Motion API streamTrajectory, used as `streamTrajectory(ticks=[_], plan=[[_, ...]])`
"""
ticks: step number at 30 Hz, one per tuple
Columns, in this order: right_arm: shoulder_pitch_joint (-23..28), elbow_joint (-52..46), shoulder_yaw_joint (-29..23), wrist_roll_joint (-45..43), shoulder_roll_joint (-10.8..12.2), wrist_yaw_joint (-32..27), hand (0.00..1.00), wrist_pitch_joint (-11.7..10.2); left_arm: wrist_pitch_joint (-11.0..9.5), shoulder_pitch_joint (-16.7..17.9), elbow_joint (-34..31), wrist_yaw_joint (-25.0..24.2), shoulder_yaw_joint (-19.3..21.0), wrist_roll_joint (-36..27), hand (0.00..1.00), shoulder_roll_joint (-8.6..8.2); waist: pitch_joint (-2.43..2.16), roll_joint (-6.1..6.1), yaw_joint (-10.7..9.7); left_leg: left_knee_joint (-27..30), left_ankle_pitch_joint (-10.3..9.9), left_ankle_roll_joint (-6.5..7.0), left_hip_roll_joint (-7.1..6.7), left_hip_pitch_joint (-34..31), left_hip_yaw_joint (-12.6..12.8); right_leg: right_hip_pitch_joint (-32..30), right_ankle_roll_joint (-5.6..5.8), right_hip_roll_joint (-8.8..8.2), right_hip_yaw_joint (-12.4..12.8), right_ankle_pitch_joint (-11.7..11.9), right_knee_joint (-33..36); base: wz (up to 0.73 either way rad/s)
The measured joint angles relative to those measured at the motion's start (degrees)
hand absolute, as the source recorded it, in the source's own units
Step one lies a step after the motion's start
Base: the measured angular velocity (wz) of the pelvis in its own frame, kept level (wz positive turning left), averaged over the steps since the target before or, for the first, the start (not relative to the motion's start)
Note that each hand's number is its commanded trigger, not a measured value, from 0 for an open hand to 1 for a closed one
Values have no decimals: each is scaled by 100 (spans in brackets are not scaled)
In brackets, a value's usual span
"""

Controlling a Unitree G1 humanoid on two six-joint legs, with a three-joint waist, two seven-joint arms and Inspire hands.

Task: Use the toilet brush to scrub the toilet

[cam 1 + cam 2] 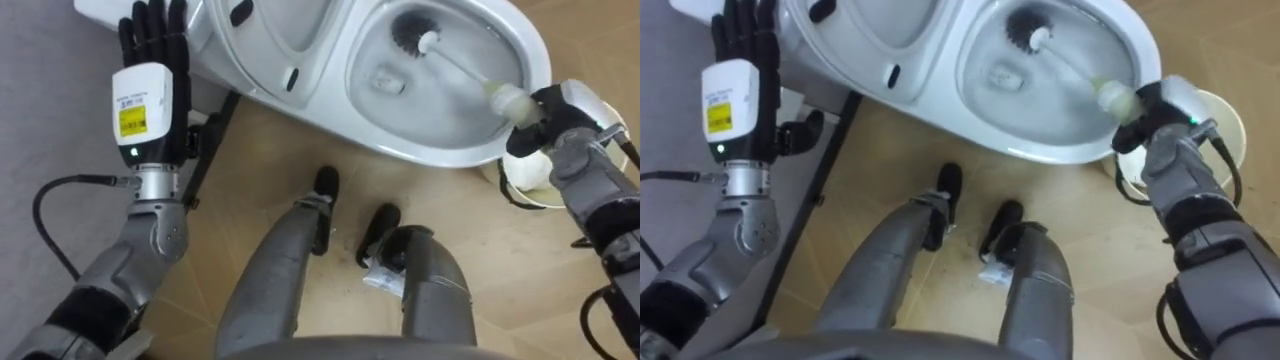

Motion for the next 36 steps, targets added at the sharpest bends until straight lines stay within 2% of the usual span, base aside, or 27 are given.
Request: streamTrajectory(ticks=[5,7,8,10,11,13,16,19,22,27,29,32,34,35,36], plan=[[6,-570,-45,-1631,294,-55,100,107,113,-10,59,-81,100,160,0,-136,-13,17,-7,50,-12,27,30,25,15,19,78,31,75,74,-23,-12],[227,-1288,80,-2531,370,55,100,440,154,-11,47,-151,99,163,0,-173,-26,101,33,67,-63,48,50,32,3,42,116,72,79,124,-65,-12],[337,-1482,105,-2723,359,116,100,511,156,-4,32,-185,98,161,0,-189,-28,134,69,78,-74,53,71,37,4,62,126,99,82,140,-95,-25],[749,-2186,222,-3288,340,364,100,787,163,45,-3,-253,100,154,0,-200,-78,263,258,61,-106,42,209,39,42,133,92,271,122,256,-333,-32],[865,-2343,233,-3455,344,438,100,859,160,49,-3,-272,97,150,0,-201,-85,298,281,62,-110,41,223,48,40,150,91,293,125,273,-365,-13],[1339,-2945,325,-3948,341,702,100,1136,160,140,-2,-360,68,61,0,-201,-141,452,303,48,-122,31,220,75,26,204,111,322,117,312,-416,-2],[1674,-3328,395,-4155,345,958,100,1342,138,180,52,-372,41,13,0,-200,-154,570,300,8,-121,0,220,124,19,256,70,342,95,306,-452,1],[1734,-3330,399,-4197,346,1149,100,1355,98,219,147,-379,39,1,0,-201,-159,582,289,-40,-105,-62,222,179,9,303,-32,359,74,307,-468,6],[1774,-3329,399,-4197,348,1282,100,1356,95,292,154,-436,39,-73,0,-203,-177,625,288,-42,-131,-123,276,268,-35,464,-73,442,12,320,-631,3],[1758,-3227,413,-4170,334,1392,100,1355,89,360,149,-472,43,-228,0,-203,-173,614,287,-35,-166,-148,295,384,-50,617,-114,457,-39,265,-674,5],[1722,-3061,436,-4111,324,1386,100,1325,67,362,184,-527,39,-349,0,-203,-158,574,274,18,-188,-141,267,484,-37,711,-106,423,-15,189,-618,5],[1558,-2520,490,-3879,342,1354,100,1123,-101,281,467,-654,38,-591,0,-197,-98,463,257,24,-189,-141,220,737,-38,969,-90,383,10,100,-606,2],[1468,-2325,478,-3711,302,1378,100,899,-172,245,596,-725,80,-623,0,-172,-69,297,245,30,-190,-142,217,867,-11,1093,-101,367,13,56,-598,0],[1446,-2307,481,-3671,291,1397,100,848,-199,245,635,-731,97,-622,0,-173,-56,258,246,23,-192,-144,218,910,-3,1134,-103,366,15,46,-594,5],[1404,-2203,468,-3604,285,1430,100,696,-251,204,736,-768,128,-623,0,-175,-29,194,230,20,-198,-154,214,1032,-2,1263,-102,360,5,21,-599,11]])
